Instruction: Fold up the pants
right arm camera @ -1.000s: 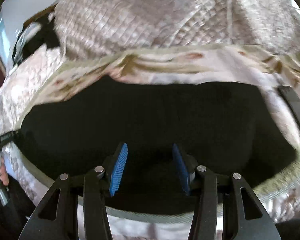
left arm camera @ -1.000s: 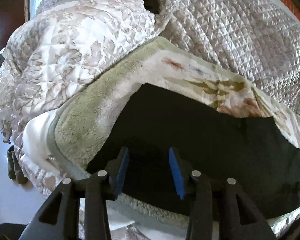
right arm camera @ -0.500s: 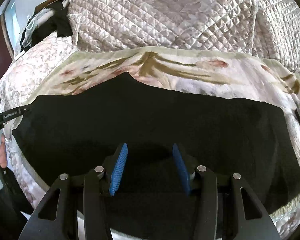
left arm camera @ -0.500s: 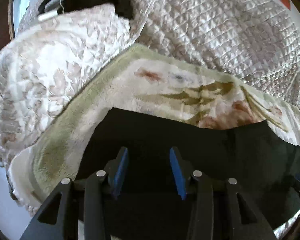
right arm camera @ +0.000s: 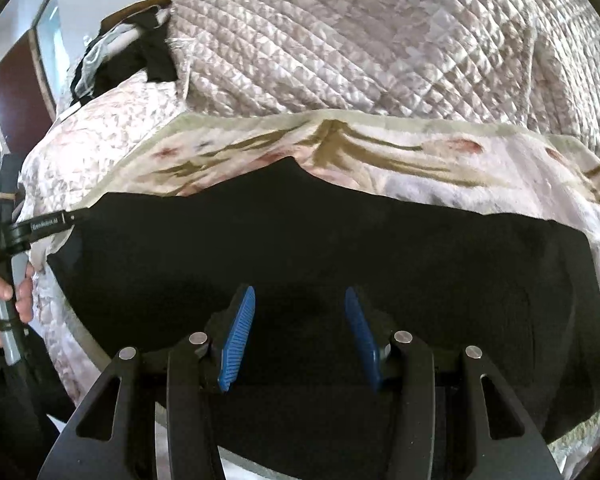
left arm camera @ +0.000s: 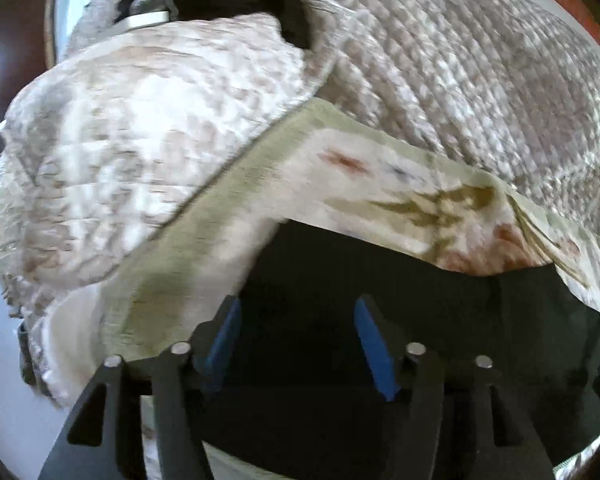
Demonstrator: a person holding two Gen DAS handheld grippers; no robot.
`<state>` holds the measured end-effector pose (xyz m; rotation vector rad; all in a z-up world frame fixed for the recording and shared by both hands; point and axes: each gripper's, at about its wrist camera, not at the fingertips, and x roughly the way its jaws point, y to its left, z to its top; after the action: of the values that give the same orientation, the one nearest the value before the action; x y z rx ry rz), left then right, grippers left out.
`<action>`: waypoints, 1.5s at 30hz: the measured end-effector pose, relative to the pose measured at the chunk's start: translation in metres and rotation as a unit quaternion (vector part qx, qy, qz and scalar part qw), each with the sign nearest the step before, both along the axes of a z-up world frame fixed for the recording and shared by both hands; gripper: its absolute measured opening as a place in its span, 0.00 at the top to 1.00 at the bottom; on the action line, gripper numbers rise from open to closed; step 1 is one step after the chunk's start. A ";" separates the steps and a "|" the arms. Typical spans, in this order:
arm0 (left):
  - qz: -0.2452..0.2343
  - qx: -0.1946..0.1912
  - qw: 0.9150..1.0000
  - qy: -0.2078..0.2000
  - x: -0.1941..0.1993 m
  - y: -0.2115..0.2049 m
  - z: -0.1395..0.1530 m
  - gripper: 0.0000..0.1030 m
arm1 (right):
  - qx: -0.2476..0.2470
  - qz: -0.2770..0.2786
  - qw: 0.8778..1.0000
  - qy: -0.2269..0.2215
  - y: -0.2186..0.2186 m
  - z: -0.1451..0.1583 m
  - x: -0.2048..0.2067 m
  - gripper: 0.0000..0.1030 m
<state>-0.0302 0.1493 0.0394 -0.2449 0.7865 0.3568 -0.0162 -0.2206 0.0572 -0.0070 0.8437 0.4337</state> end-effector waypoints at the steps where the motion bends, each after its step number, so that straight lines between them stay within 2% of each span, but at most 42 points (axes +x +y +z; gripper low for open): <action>1: 0.008 0.002 1.000 0.001 -0.001 0.005 -0.001 0.35 | 0.000 0.000 1.000 0.000 0.000 0.000 0.000 0.53; 5: 0.022 -0.011 0.999 0.022 0.000 0.018 -0.014 0.33 | 0.005 0.006 1.000 0.008 0.001 -0.004 0.000 0.53; 7: 0.015 -0.018 0.999 0.036 0.004 0.017 -0.023 0.29 | 0.005 0.006 1.000 0.009 0.001 -0.005 -0.001 0.53; 11: 0.012 0.007 0.999 0.041 0.008 0.007 -0.024 0.30 | 0.011 0.006 1.000 0.010 0.000 -0.005 -0.001 0.53; 13: -0.003 0.009 0.999 0.039 0.009 0.001 -0.023 0.50 | 0.013 0.006 1.000 0.011 -0.001 -0.005 -0.002 0.53; 14: -0.011 0.016 0.999 0.039 0.011 -0.003 -0.022 0.55 | 0.016 0.004 1.000 0.012 -0.002 -0.005 -0.002 0.53; 16: -0.027 0.026 0.999 0.039 0.013 -0.010 -0.021 0.77 | 0.020 0.002 1.000 0.014 -0.004 -0.005 -0.002 0.53; 18: -0.041 0.020 0.998 0.039 0.015 -0.014 -0.019 0.90 | 0.023 -0.001 1.000 0.013 -0.005 -0.004 -0.002 0.53; 20: -0.042 0.027 0.998 0.041 0.016 -0.018 -0.016 0.91 | 0.024 -0.002 1.000 0.012 -0.006 -0.004 -0.002 0.53; 25: -0.058 0.000 0.998 0.022 0.012 -0.030 0.000 0.92 | 0.028 -0.002 1.000 0.010 -0.007 -0.002 -0.004 0.53; 33: -0.127 -0.068 0.990 -0.011 0.014 -0.075 0.033 0.92 | 0.051 -0.012 0.999 0.003 -0.017 0.007 -0.006 0.53; 38: -0.188 -0.100 0.977 -0.008 0.023 -0.129 0.040 0.92 | 0.068 -0.029 0.997 0.004 -0.029 0.011 -0.005 0.53; 45: -0.248 -0.148 0.957 0.023 0.035 -0.194 0.018 0.92 | 0.085 -0.065 0.994 0.011 -0.056 0.011 -0.003 0.53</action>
<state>0.0050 -0.0444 0.0579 -0.3090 0.9169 -0.2335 -0.0197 -0.2765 0.0686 0.2102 0.8211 0.3830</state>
